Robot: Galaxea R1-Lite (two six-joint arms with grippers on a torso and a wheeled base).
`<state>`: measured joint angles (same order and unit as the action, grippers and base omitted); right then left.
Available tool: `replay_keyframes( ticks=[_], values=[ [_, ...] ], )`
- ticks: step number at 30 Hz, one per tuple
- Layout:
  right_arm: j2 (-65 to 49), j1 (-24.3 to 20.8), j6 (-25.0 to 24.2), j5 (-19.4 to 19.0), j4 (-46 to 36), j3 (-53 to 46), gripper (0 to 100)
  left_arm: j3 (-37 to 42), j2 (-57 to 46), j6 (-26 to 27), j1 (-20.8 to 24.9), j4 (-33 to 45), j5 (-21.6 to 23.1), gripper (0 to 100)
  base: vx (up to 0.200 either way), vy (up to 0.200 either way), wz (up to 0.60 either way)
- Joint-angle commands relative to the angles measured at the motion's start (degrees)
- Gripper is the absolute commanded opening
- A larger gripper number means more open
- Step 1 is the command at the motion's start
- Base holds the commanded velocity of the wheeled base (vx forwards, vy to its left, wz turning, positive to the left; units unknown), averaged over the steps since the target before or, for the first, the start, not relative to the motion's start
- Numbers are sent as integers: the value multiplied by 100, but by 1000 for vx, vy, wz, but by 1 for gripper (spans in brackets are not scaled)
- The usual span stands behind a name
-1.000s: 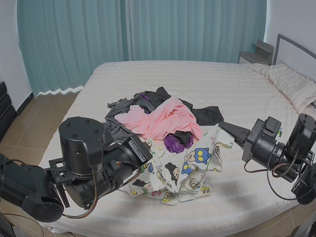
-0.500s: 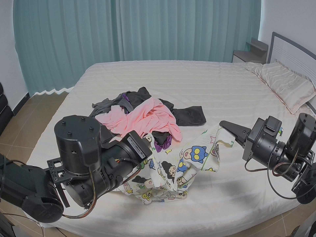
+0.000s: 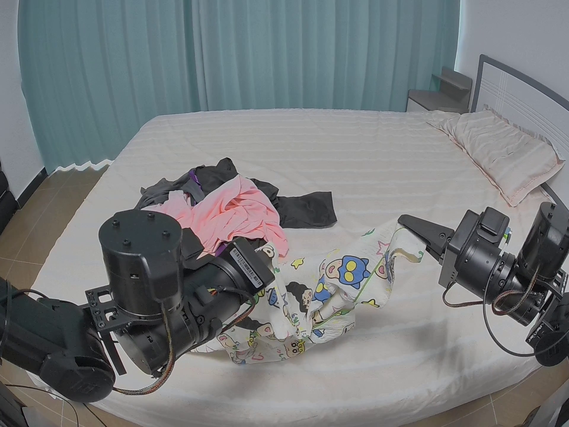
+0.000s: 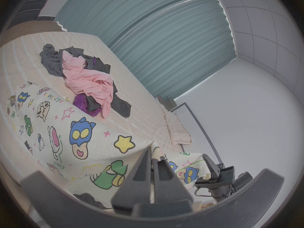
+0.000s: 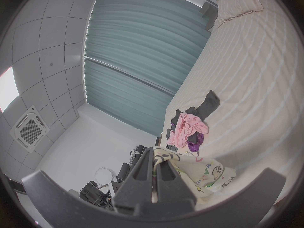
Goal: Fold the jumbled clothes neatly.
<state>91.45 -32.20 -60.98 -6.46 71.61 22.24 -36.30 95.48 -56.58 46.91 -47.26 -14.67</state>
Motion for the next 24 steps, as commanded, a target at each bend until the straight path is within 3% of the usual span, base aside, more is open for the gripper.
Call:
replay_keyframes(
  ticks=[1, 24],
  values=[
    [-31, -6, 7, -4, 2, 0, 0, 0, 6, -3, 11, -2, -1, 0, 0, -200, 0],
    [-49, -6, 7, -13, 2, 0, 0, 27, -12, -99, 231, -2, 16, 0, 0, -200, 0]
  ],
)
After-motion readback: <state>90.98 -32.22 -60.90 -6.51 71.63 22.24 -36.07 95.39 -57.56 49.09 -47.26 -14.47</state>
